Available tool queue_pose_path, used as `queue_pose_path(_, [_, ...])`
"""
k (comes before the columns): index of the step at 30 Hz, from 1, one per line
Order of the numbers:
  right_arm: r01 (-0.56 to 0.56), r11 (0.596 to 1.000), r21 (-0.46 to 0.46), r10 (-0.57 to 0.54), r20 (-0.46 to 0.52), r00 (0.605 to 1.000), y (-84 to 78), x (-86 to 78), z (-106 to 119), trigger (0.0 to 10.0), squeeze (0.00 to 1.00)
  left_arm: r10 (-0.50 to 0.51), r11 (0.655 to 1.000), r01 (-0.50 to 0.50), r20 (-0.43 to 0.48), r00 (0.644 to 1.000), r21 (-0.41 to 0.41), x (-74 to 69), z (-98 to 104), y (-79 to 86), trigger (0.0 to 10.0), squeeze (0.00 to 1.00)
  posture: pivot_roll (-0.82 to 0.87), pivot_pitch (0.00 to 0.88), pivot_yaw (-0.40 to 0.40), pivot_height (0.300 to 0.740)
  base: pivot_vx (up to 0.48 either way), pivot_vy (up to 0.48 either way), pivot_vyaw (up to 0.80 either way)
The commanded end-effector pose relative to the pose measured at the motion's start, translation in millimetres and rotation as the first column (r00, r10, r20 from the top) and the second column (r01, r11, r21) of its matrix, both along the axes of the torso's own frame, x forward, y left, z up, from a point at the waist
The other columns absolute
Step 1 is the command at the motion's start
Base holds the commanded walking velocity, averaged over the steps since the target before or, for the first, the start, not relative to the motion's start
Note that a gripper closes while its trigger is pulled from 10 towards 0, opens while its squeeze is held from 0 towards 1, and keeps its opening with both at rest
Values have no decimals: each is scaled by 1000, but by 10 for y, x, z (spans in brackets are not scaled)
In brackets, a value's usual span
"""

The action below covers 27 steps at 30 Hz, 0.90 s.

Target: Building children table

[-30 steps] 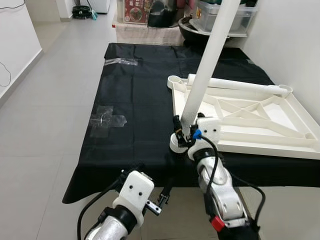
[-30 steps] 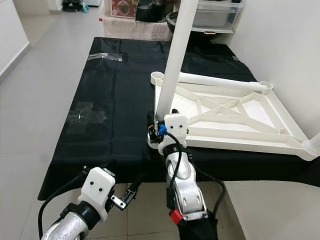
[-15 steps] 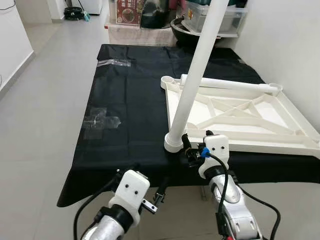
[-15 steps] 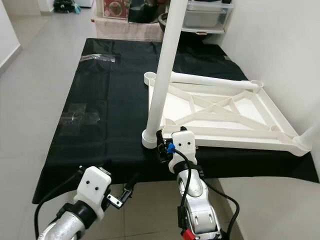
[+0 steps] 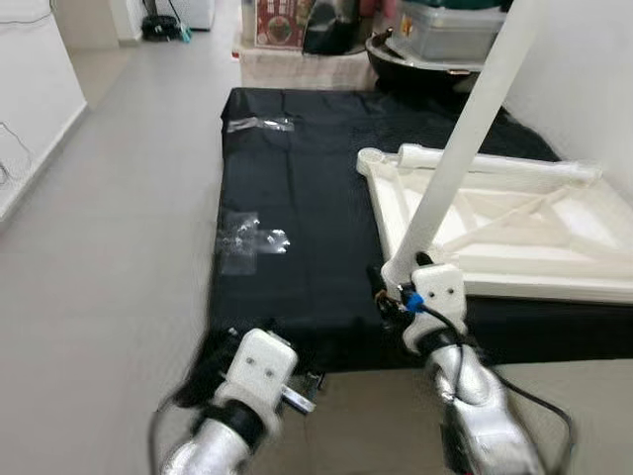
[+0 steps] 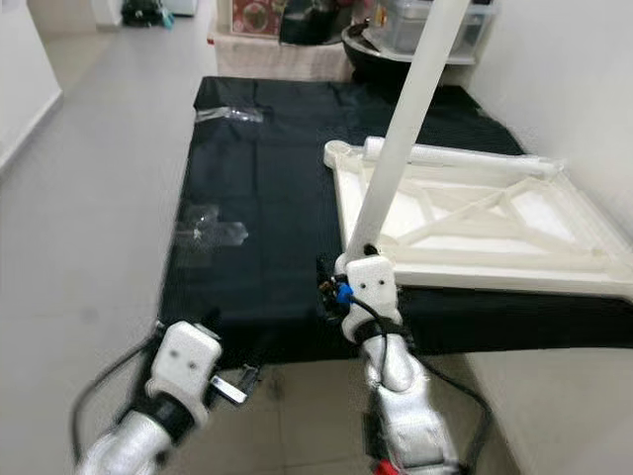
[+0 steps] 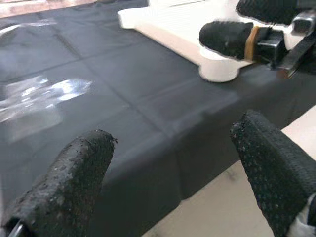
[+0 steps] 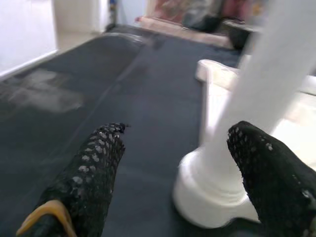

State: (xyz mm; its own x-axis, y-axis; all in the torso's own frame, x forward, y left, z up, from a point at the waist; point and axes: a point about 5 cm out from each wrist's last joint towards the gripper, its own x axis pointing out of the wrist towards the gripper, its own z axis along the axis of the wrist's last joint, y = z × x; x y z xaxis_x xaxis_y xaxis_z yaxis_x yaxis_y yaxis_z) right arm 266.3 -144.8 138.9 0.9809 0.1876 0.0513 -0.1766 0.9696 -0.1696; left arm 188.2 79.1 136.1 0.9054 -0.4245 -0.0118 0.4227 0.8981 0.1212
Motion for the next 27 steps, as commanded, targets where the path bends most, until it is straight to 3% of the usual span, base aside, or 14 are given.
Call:
queue_pose_path(1, [-101,994,36,100,37,994,131,-31,96,10000,0,-5,1000,5,-11,1000,0,-1,-10,6,10000,0,98,95,-81,740,0,0,0])
queue_pose_path(3, [-184,981,56,180,65,981,248,-30,174,10000,0,-4,1000,4,-11,1000,-1,-4,-8,6,10000,0,102,96,-83,740,0,0,0])
queue_pose_path(7, [-234,970,69,228,81,970,334,-18,236,10000,0,-2,1000,2,-11,1000,-1,-6,-6,6,10000,0,106,97,-85,740,0,0,0])
queue_pose_path(10, [-276,957,90,264,122,957,473,99,394,10000,0,3,1000,-3,-12,1000,-3,-10,-1,12,10000,0,105,96,-82,740,0,0,0])
queue_pose_path(13, [-239,968,74,224,166,960,584,366,611,10000,0,12,1000,-12,-15,1000,-14,-5,7,21,10000,0,109,93,-83,740,0,0,0])
queue_pose_path(14, [-239,968,74,224,166,960,584,366,611,10000,0,12,1000,-12,-15,1000,-14,-5,7,21,10000,0,109,93,-83,740,0,0,0])
queue_pose_path(15, [-217,974,61,206,155,966,617,505,653,10000,0,11,1000,-11,-14,1000,-15,-7,12,16,10000,0,119,91,-85,740,0,0,0])
queue_pose_path(16, [-217,974,61,206,155,966,617,505,653,10000,0,11,1000,-11,-14,1000,-15,-7,12,16,10000,0,119,91,-85,740,0,0,0])
queue_pose_path(19, [-176,984,4,175,71,982,727,824,679,10000,0,9,1000,-10,-9,1000,-15,-24,30,7,10000,0,124,100,-92,740,0,0,0])
queue_pose_path(24, [-136,990,-48,137,17,990,886,1007,711,10000,0,8,1000,-8,-7,1000,-17,-37,40,-3,10000,0,125,107,-95,740,0,0,0])
queue_pose_path(27, [-21,999,-45,22,18,1000,961,1153,800,10000,0,4,1000,-4,-9,1000,-20,-48,44,-20,10000,0,126,108,-101,740,0,0,0])
